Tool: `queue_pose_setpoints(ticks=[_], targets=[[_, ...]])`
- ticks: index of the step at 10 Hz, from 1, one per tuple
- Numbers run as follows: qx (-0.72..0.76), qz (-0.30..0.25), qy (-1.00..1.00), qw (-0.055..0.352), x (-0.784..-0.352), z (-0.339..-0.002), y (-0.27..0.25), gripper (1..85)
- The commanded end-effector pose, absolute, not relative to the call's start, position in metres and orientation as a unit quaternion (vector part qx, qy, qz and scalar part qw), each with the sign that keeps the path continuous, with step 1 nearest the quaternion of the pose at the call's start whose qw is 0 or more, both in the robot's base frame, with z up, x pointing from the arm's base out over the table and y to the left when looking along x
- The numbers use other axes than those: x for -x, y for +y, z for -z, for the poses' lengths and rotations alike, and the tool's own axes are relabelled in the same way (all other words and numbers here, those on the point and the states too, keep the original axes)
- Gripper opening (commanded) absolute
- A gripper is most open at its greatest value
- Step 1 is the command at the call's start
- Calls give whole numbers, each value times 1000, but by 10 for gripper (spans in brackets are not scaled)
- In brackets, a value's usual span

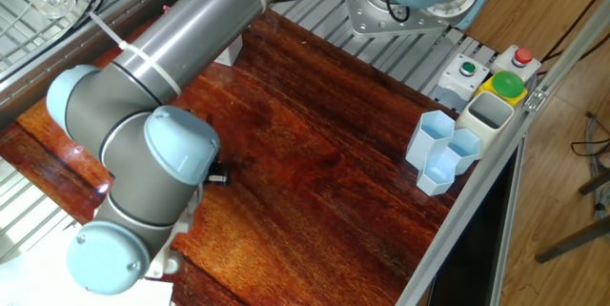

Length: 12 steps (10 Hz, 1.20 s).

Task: Put the pen into the pen holder

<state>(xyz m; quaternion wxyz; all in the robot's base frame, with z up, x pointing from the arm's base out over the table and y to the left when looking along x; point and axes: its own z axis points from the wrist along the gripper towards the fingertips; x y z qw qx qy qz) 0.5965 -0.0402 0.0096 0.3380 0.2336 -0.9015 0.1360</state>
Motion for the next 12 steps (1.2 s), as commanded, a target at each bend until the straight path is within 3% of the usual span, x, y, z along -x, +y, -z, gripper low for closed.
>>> queue_pose_setpoints(ticks=[1, 12], targets=[[-230, -134, -899, 348, -597, -9, -37, 513], [-218, -131, -901, 352, -600, 0, -29, 470]])
